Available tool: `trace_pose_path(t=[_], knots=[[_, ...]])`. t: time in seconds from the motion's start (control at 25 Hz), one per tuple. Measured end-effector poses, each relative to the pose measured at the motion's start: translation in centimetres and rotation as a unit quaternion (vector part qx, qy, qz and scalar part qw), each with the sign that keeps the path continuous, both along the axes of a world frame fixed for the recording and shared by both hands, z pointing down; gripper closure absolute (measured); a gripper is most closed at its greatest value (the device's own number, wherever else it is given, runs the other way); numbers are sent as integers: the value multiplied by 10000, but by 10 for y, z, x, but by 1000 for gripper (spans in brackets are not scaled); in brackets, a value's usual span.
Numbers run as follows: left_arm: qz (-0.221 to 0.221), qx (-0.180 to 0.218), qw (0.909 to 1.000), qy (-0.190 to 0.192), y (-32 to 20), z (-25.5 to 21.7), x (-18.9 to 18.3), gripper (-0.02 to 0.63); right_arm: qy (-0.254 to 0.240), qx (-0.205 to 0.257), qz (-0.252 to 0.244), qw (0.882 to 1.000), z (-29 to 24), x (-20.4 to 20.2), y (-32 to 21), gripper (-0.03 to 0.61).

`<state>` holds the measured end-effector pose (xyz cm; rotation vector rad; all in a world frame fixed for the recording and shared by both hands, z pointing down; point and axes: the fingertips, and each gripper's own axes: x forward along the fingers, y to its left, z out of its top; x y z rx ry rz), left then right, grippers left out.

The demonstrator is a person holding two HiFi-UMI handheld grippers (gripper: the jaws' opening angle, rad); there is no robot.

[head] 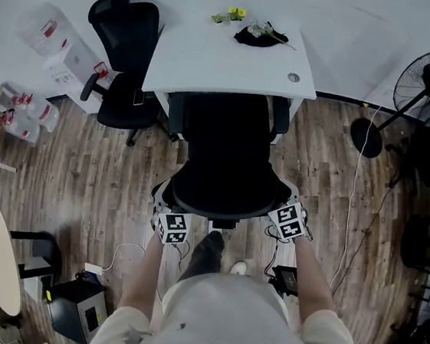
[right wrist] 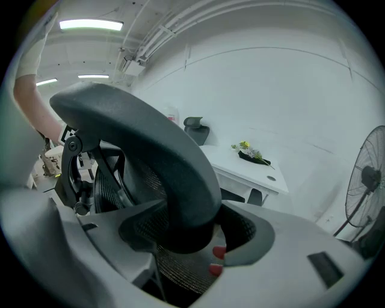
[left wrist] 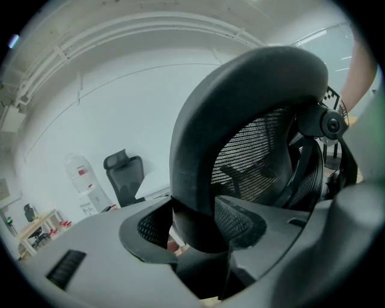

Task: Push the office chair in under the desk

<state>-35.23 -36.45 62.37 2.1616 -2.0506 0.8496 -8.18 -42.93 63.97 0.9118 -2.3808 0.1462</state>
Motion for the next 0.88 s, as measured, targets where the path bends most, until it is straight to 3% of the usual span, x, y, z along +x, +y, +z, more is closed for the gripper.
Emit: trace_pose_path(t=[0.88], knots=[[98, -1, 9999, -42, -51, 2, -31, 380, -28, -24, 108, 9999, 6, -29, -46, 307]])
